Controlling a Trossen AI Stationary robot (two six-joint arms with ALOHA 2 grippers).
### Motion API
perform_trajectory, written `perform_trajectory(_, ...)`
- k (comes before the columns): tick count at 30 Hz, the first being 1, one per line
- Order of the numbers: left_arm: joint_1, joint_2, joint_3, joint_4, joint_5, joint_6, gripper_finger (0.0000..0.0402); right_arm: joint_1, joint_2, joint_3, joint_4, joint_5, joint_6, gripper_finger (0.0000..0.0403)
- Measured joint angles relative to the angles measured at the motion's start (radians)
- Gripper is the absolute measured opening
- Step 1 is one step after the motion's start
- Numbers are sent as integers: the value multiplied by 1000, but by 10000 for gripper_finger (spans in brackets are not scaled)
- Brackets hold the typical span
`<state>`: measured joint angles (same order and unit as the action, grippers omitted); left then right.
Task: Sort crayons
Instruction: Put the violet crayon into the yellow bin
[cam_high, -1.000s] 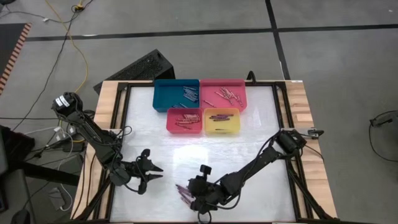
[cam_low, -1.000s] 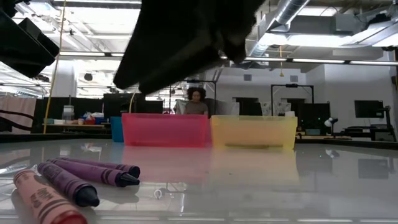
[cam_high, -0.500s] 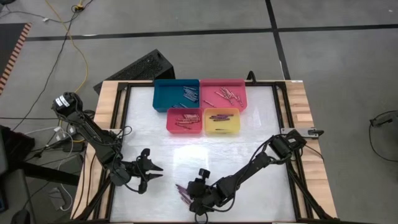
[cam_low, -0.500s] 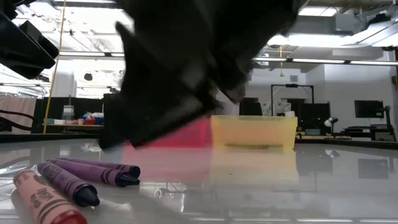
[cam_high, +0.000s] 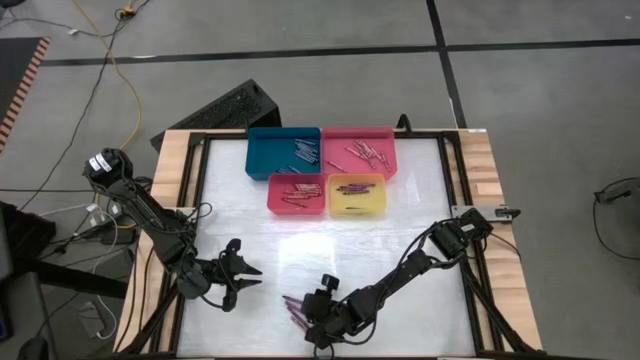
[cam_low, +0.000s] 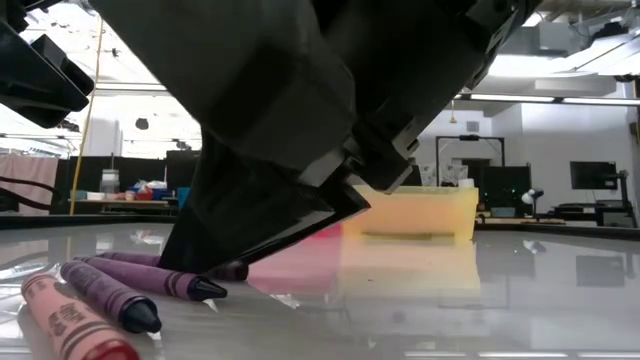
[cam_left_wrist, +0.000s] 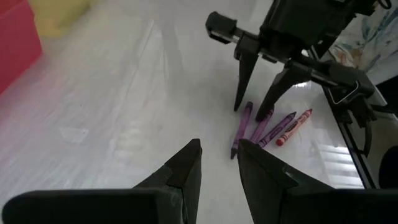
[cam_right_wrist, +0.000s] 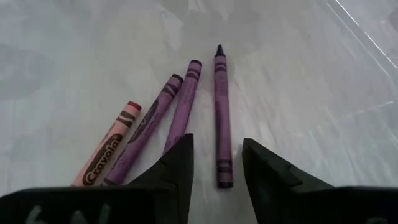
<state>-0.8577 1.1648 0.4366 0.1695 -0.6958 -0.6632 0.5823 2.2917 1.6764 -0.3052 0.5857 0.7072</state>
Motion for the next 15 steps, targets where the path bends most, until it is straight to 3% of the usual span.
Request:
perform_trajectory(8,0,0,0,-1,0,0,94,-6,-2,0,-46,18,1,131)
perform_trajectory(15,0,0,0,-1,0,-2,94,-29,-6,1,-73,-28,5,78)
